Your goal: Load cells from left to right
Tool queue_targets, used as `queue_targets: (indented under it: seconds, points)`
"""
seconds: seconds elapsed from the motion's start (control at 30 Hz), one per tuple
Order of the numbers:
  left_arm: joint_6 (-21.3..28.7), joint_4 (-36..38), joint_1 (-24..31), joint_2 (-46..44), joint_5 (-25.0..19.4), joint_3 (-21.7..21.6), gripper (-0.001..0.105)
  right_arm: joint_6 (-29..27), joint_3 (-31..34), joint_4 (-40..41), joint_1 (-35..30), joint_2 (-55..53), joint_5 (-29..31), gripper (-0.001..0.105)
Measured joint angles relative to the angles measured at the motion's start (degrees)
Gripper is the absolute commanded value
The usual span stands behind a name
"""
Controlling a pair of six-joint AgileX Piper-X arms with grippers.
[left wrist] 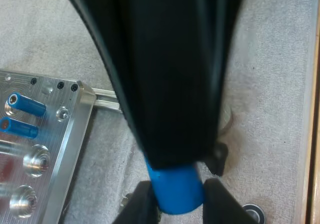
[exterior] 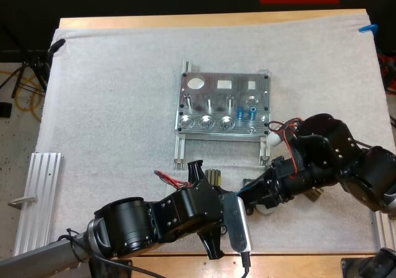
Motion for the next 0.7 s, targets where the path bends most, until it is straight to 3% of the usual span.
queue_targets:
  seconds: [0.07, 0.23, 0.33, 0.4, 0.43, 0.47, 0.53, 0.7]
  points:
    - [0.0, 0.0, 0.0, 0.0, 0.0, 0.0, 0.0, 0.02, 0.0, 0.0, 0.0, 0.0, 0.14, 0.0]
    - [0.0, 0.0, 0.0, 0.0, -0.24, 0.0, 0.005, 0.02, 0.0, 0.0, 0.0, 0.0, 0.31, 0.0]
    - [0.0, 0.0, 0.0, 0.0, -1.48, 0.0, 0.024, 0.02, 0.0, -0.29, 0.0, 0.0, 1.06, 0.0]
    - [0.0, 0.11, 0.0, -0.32, -2.2, 0.06, 0.047, 0.02, 0.0, -0.65, 0.0, 0.0, 2.86, 0.0]
    - [0.0, 0.09, 0.0, -0.84, -2.56, 0.15, 0.068, 0.02, 0.0, -0.48, 0.0, 0.0, 4.5, 0.0]
    - [0.0, 0.09, 0.0, -1.21, -2.82, 0.15, 0.073, 0.02, 0.0, -0.4, 0.0, 0.0, 5.12, 0.0]
    - [-0.77, 1.57, 0.0, -2.99, -3.89, 0.15, 0.093, -0.85, 0.0, -0.35, 0.0, 0.14, 7.15, 0.0]
    - [-4.88, 6.24, 0.0, -7.03, -7.33, 0.15, 0.098, -0.84, 0.0, 0.06, 0.0, 0.13, 17.97, 0.0]
